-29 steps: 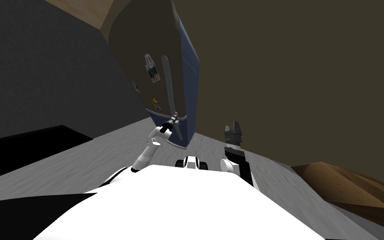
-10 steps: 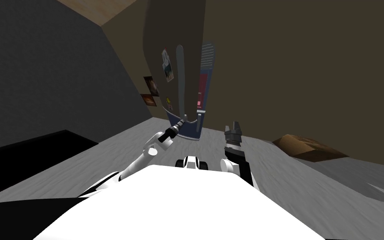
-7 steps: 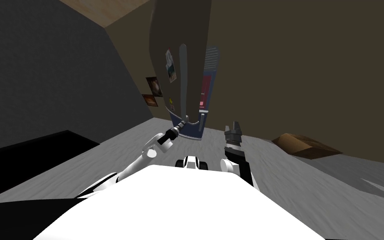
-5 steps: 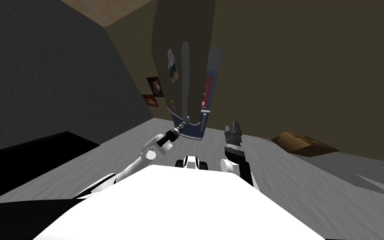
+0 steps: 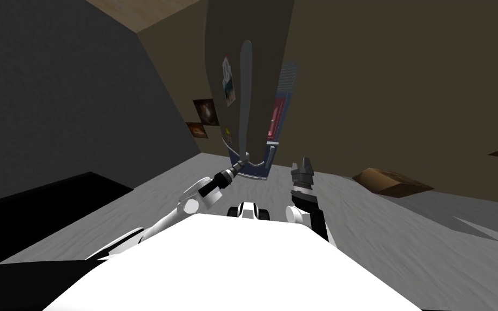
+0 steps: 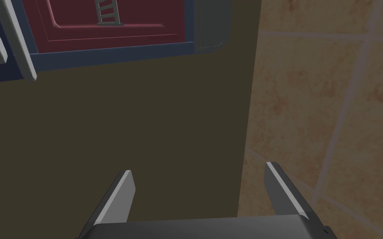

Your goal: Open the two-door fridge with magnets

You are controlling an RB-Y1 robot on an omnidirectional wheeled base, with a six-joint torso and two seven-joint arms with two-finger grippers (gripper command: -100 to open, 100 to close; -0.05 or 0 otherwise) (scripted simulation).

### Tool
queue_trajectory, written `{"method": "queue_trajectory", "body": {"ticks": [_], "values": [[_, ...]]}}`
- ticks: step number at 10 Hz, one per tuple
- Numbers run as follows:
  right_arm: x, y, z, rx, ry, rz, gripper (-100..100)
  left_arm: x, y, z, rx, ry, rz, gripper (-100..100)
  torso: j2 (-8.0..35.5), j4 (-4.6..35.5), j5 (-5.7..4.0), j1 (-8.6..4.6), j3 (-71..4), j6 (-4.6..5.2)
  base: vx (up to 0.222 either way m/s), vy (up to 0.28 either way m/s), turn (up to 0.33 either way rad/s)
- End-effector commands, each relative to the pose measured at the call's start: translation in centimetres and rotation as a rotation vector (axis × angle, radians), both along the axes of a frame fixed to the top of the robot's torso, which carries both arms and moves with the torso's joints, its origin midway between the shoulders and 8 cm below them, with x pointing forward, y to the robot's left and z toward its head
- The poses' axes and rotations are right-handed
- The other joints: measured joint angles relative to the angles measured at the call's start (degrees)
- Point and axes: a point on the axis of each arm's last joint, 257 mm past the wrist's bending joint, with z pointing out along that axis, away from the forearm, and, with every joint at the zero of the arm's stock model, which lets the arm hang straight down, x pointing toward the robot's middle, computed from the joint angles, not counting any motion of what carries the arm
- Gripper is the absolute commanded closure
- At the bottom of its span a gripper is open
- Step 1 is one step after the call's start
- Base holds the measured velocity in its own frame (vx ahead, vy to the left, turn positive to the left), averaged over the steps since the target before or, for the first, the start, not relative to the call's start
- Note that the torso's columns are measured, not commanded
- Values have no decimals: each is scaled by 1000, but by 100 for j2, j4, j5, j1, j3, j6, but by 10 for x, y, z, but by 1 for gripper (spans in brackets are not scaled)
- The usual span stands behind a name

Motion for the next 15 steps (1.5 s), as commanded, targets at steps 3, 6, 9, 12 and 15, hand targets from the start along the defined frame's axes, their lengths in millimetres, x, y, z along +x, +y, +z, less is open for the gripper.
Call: {"method": "queue_trajectory", "body": {"ticks": [3, 6, 9, 12, 15], "values": [[0, 0, 0, 0, 0, 0, 0, -29, -18, 0, -2, -1, -80, 100, -10, -22, -14, -77, -2, 19, -51, 247, -53], [0, 0, 0, 0, 0, 0, 0, -46, -31, 4, -3, -11, -136, 100, -11, -31, -2, -34, 2, 22, -16, 276, -91], [0, 0, 0, 0, 0, 0, 0, -54, -37, 6, -4, -15, -164, 100, -28, -24, -2, -17, -16, 18, -16, 243, -57], [0, 0, 0, 0, 0, 0, 0, -72, -47, 10, -7, -22, -220, 100, -34, -21, 6, 3, -21, 20, -9, 293, -90], [0, 0, 0, 0, 0, 0, 0, -90, -57, 13, -12, -26, -275, 100, -51, -14, -6, -46, -43, 16, -5, 233, -49]]}}
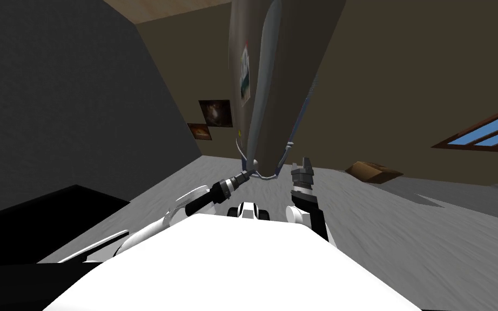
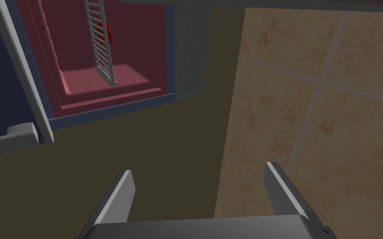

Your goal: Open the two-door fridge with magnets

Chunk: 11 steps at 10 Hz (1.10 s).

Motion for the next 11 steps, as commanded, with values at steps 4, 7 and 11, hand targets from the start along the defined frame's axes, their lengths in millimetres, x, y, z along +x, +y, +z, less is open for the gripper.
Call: {"method": "queue_trajectory", "body": {"ticks": [4, 7, 11], "values": [[0, 0, 0, 1, 0, 0, 0, -1, -4, 29, -2, -4, -30, -100, 51, -30, -20, -58, 56, 22, -4, -9, 39], [0, 0, 0, 0, 0, 0, 0, -1, -5, 45, 0, -4, -41, -100, 91, 22, -9, 8, 54, -7, -9, -25, 19], [0, 0, 0, 0, 0, 0, 0, -2, -6, 56, 2, -5, -49, -100, 106, 54, -9, 13, 45, -22, -4, -4, 16]]}}
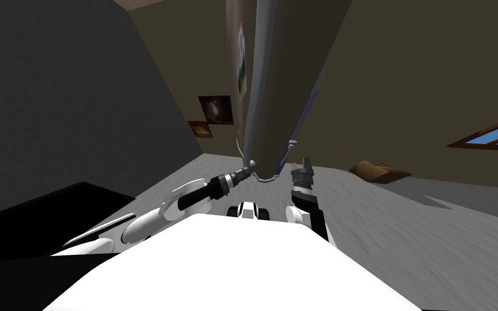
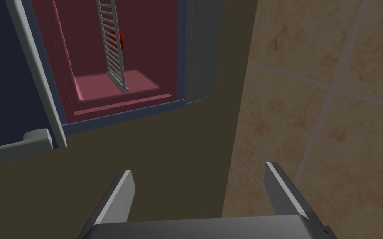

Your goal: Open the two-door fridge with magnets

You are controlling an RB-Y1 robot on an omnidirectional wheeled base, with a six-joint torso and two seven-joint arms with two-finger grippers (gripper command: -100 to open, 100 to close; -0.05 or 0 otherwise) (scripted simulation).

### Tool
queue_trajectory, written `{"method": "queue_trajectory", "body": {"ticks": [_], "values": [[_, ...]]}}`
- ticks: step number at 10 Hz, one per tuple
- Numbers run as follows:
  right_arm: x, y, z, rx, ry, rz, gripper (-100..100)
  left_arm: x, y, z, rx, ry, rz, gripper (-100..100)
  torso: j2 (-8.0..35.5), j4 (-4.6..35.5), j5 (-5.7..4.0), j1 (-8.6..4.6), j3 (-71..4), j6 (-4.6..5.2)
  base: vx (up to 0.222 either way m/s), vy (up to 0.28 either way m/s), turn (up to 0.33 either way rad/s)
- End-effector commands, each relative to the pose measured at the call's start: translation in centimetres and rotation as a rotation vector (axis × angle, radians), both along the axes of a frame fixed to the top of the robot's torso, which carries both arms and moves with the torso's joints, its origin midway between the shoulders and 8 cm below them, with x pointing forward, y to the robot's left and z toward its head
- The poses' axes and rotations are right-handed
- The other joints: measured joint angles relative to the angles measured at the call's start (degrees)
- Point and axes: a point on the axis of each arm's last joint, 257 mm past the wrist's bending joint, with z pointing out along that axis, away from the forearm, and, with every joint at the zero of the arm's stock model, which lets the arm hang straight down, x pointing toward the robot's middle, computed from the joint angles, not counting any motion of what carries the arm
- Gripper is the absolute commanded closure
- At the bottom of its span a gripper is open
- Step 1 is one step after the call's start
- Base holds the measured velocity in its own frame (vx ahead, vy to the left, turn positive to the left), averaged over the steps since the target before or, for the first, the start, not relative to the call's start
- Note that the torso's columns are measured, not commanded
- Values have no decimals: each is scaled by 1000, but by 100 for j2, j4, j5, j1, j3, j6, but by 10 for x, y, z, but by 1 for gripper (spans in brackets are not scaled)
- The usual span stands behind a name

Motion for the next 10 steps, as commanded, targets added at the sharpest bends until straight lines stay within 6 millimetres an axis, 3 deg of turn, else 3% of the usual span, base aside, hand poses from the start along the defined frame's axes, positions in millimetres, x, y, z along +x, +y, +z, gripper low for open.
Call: {"method": "queue_trajectory", "body": {"ticks": [1, 3, 4, 5, 10], "values": [[0, 0, 0, 0, 0, 0, 0, 2, -1, 28, -25, -57, -8, -100, 5, 5, 0, -4, 0, 0, -5, -2, 4], [0, 0, 0, 0, 0, 0, 0, 2, -1, 28, -25, -57, -8, -100, 0, 18, -1, -1, -12, -4, -4, -1, -2], [0, 0, 0, 0, 0, 0, 0, 1, 2, 1, 6, 11, -3, -100, 2, 17, 0, 0, -9, -5, 3, -6, -15], [0, 0, 0, 0, 0, 0, 0, 0, 2, -1, 7, 17, -4, 0, -1, -22, -2, -10, 14, 12, 0, 0, 0], [0, 0, 0, 0, 0, 0, 0, 2, 3, -7, 15, 30, 2, 0, -34, -81, 4, -25, 26, 40, 2, 1, 0]]}}
